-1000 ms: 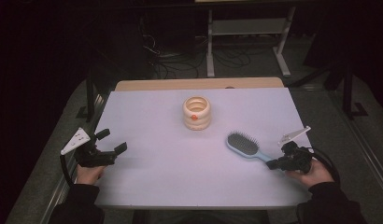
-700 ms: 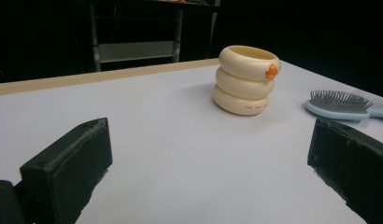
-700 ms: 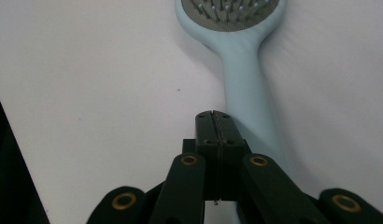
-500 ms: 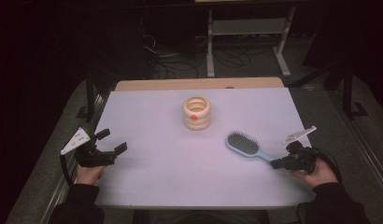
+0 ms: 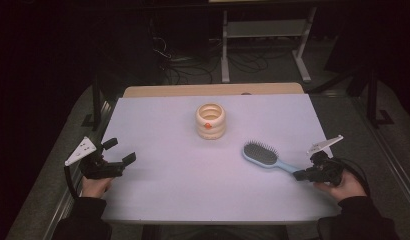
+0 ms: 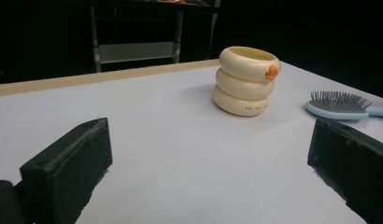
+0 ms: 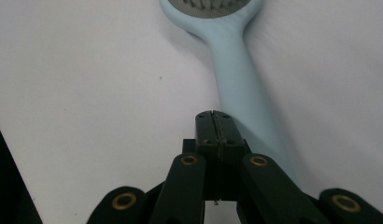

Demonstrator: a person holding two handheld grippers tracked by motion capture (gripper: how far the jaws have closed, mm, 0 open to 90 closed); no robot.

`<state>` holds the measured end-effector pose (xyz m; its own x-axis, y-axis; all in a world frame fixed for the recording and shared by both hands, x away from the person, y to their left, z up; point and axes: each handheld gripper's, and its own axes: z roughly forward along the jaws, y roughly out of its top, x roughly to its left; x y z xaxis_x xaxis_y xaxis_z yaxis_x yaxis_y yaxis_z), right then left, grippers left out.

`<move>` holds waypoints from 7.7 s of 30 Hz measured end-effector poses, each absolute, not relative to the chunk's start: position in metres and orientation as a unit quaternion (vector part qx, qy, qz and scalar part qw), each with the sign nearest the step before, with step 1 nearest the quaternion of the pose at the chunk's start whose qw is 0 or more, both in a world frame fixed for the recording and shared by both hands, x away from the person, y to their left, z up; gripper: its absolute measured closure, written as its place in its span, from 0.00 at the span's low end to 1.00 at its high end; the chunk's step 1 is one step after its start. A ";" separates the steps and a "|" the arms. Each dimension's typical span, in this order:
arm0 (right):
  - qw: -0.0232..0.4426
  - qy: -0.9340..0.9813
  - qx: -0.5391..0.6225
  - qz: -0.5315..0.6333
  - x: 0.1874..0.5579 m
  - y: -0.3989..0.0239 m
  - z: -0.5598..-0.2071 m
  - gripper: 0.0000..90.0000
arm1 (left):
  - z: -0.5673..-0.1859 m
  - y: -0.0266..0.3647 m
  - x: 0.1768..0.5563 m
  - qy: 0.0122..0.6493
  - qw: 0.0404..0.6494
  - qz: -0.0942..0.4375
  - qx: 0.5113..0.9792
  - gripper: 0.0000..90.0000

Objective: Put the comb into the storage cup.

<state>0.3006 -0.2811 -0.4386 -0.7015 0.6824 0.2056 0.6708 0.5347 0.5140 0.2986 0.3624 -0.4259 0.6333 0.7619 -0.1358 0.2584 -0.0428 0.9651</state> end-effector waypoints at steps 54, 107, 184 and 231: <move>0.033 0.916 0.319 0.243 0.345 -0.247 -0.392 0.12 | -0.428 0.363 0.299 0.376 0.583 0.213 0.688 0.00; 0.034 0.944 0.262 0.196 0.357 -0.232 -0.438 0.51 | -0.428 0.361 0.299 0.372 0.581 0.213 0.692 0.00; 0.093 0.913 0.253 0.308 0.344 -0.223 -0.347 0.76 | -0.428 0.360 0.298 0.369 0.582 0.209 0.694 0.00; 0.129 0.915 0.181 0.337 0.356 -0.150 -0.281 0.76 | -0.408 0.343 0.300 0.341 0.597 0.202 0.698 0.00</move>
